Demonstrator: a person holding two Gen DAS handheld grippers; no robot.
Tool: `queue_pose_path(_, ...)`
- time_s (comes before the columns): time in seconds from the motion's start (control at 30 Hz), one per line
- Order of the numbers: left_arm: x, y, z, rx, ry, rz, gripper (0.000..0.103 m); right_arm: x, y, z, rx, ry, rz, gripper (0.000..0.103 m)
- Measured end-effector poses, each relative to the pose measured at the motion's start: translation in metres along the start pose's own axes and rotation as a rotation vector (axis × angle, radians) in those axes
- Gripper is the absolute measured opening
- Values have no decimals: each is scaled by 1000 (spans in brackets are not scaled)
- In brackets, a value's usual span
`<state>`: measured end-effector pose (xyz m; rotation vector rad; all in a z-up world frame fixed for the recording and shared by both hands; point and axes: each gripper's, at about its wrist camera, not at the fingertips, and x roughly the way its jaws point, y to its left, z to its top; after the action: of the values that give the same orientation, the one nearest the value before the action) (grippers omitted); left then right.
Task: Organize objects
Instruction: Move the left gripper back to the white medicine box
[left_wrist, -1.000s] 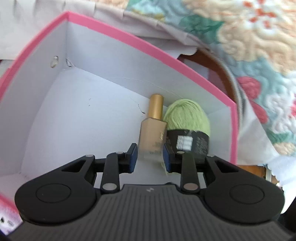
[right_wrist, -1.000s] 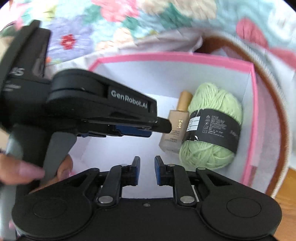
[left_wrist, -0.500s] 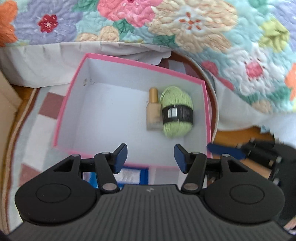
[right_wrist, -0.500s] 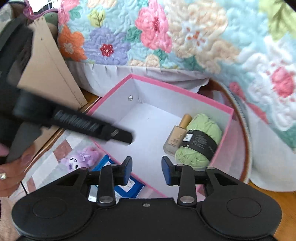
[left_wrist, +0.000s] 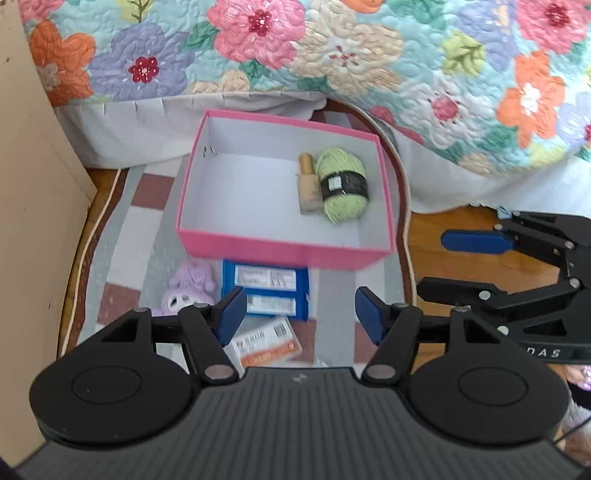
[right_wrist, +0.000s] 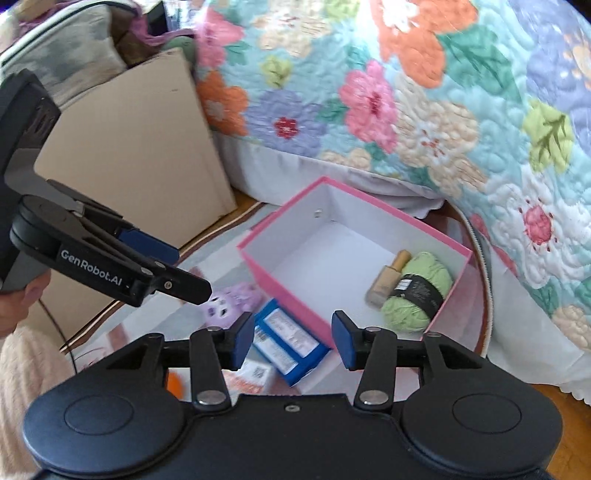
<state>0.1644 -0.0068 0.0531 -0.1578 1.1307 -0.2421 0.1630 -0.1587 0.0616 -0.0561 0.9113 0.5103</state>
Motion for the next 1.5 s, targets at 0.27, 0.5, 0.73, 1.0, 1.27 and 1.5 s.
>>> queue_pose_path(0.27,-16,-7,-39,22,30,-11,80,-18,23,-28,-63,5,42,67)
queue_pose_path(0.5,8,-5,-61,31,114,18,85,-11,29,-56,-76,55,85,76)
queue_pose_path(0.73,34,-5,-82,51,151,24,86,11,23,-89,-46,85,90,91)
queue_pose_path(1.0,67,-11,-101,142,137,59,91,42,15,-129,-89,49,78,90)
queue_pose_path(1.27,117,-19,-119,157,138,22,94,85,26,-171,-177,90,107,90)
queue_pose_path(1.5,148,-35,-127,287,113,22,94,123,27,-199,-135,126,70,88)
